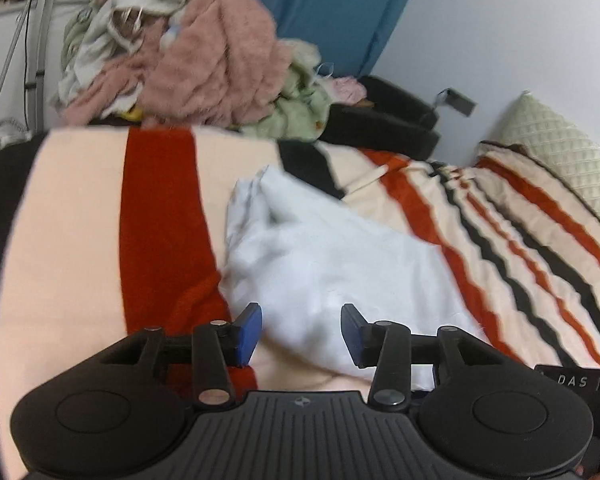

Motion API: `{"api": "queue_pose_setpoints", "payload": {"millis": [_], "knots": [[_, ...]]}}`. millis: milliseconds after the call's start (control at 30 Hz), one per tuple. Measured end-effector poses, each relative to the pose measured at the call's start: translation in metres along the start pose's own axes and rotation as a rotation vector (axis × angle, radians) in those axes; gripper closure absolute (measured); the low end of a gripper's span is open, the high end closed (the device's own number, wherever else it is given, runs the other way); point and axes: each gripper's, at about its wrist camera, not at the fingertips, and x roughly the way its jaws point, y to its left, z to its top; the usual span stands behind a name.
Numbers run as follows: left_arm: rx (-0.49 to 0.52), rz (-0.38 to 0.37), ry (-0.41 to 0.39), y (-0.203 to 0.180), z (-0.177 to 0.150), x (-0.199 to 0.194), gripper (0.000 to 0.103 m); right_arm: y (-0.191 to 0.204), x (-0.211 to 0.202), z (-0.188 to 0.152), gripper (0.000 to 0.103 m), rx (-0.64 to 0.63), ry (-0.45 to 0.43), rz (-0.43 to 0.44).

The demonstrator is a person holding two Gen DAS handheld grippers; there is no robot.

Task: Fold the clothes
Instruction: 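Release the folded T-shirt and pull both tools back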

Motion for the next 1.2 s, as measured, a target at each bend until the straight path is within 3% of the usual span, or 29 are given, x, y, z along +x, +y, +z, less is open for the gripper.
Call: {"api": "queue_pose_setpoints", "payload": {"millis": [200,233,267,300,333,367,567,800,1067,1200], "knots": [[0.074,-0.001,-0.068,-0.033,-0.009,-0.099,0.042,0.051,-0.089,-0.013,0.079,-0.188,-0.076,0.033],[0.086,-0.002,-0.082,-0.039,-0.011,-0.116,0.038,0.059,-0.102,-0.017,0.072,-0.222,-0.089,0.034],[0.097,-0.003,-0.096,-0.044,-0.013,-0.134,0.036,0.066,-0.117,-0.021,0.052,-0.255,-0.112,0.032],[0.109,-0.004,-0.110,-0.050,-0.015,-0.151,0.031,0.072,-0.131,-0.025,0.039,-0.288,-0.135,0.031],[0.121,-0.005,-0.124,-0.056,-0.017,-0.169,0.026,0.079,-0.146,-0.029,0.018,-0.320,-0.158,0.029],[0.132,-0.006,-0.138,-0.061,-0.019,-0.186,0.024,0.086,-0.160,-0.034,0.013,-0.351,-0.181,0.028],[0.188,0.000,-0.218,-0.090,-0.035,-0.285,0.001,0.103,-0.229,-0.062,0.015,-0.440,-0.261,0.025],[0.242,0.063,-0.309,-0.096,-0.082,-0.365,0.000,0.102,-0.275,-0.103,0.015,-0.486,-0.344,0.035],[0.288,0.091,-0.356,-0.097,-0.140,-0.410,0.000,0.090,-0.278,-0.154,0.015,-0.546,-0.412,0.022],[0.271,0.096,-0.377,-0.089,-0.156,-0.407,0.000,0.085,-0.271,-0.172,0.015,-0.571,-0.438,0.011]]}}
